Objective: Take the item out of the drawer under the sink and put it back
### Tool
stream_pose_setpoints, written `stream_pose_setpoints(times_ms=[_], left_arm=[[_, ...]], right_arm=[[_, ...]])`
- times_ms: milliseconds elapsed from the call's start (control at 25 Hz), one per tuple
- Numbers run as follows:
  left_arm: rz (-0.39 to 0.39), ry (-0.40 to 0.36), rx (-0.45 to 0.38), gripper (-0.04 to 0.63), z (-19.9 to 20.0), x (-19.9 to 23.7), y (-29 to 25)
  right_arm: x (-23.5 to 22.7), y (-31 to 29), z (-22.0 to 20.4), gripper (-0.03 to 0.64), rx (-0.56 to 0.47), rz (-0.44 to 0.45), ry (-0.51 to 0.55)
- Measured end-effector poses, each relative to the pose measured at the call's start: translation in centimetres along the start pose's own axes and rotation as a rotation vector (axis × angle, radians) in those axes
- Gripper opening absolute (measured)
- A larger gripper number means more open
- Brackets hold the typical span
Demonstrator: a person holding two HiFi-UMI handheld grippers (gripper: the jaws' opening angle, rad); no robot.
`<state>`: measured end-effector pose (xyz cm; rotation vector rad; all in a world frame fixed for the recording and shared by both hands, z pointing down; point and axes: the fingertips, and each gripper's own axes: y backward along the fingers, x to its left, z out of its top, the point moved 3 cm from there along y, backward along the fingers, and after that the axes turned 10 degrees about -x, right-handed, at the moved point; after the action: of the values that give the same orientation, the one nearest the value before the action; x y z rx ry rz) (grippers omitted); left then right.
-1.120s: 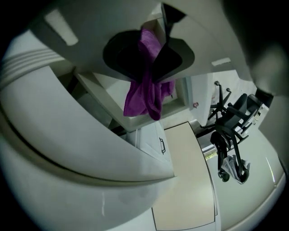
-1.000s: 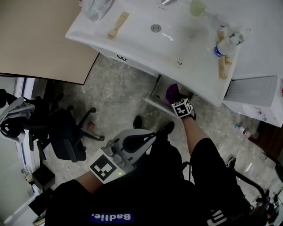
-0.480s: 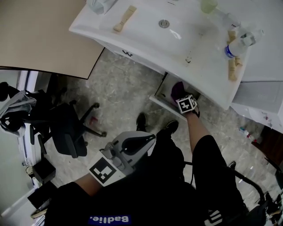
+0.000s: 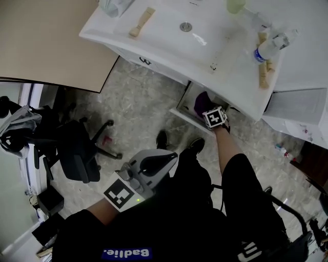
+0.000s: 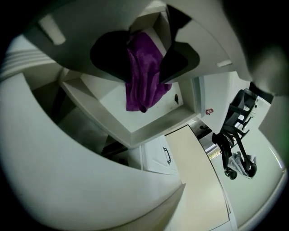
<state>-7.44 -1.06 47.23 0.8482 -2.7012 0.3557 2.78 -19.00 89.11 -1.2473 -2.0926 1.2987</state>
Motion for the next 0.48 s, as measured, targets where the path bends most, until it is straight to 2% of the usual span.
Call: stream_pose_setpoints(times_ms=[480], left_arm=[[-0.108,-0.035,-0.063,0.005,4.8,-4.0,-0.2]], right_arm=[[3.2,11.9,0.3,0.163,-0.142,-0.094,-0.035]])
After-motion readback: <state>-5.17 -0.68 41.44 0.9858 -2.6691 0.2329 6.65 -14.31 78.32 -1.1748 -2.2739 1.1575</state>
